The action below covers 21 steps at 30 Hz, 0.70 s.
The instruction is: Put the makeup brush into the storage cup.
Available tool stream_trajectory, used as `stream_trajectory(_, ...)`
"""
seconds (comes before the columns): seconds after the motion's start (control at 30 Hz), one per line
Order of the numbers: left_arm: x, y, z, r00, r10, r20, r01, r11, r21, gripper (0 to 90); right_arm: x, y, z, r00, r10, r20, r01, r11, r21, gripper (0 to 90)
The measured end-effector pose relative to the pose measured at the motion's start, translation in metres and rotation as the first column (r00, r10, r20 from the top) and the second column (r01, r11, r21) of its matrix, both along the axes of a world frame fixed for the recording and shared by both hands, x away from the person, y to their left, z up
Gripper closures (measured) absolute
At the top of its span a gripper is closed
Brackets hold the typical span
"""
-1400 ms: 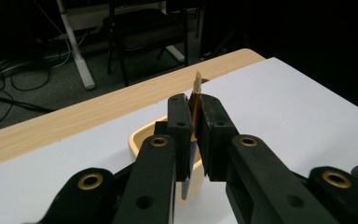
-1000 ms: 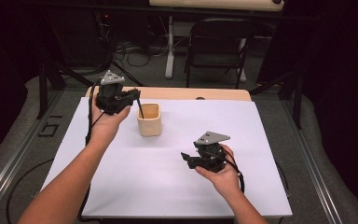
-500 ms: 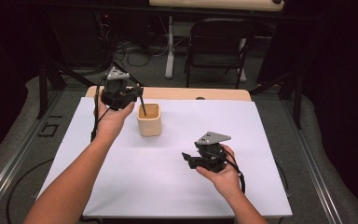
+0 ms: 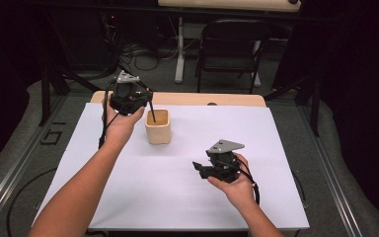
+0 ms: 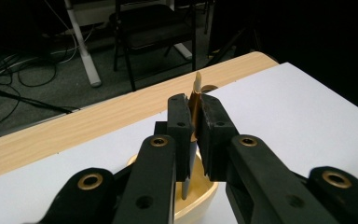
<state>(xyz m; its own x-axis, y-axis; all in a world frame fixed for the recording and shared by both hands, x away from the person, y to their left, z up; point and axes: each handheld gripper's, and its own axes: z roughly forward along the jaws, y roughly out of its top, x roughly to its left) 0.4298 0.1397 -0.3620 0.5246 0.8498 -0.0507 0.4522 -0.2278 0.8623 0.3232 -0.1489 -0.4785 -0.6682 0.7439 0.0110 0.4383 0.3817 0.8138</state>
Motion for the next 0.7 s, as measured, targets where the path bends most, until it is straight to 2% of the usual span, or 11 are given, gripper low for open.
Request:
stream_trajectory(0.1,0.001,0.0,-0.001,1.0,0.004,-0.003,-0.004,1.0,-0.004,84.1,0.0,0.0,0.0,1.0,0.0,-0.002,0.0,1.0,-0.001,36.9)
stream_trajectory(0.27,0.004,-0.001,-0.003,1.0,0.007,-0.006,-0.006,0.9999,0.011,84.1,0.0,0.0,0.0,1.0,0.002,-0.002,-0.002,1.0,-0.005,36.9)
stream_trajectory(0.7,0.017,-0.005,-0.014,0.9988,0.031,-0.037,-0.03,0.9994,0.016,84.1,0.001,-0.001,-0.001,1.0,-0.002,-0.001,0.002,1.0,-0.005,36.9)
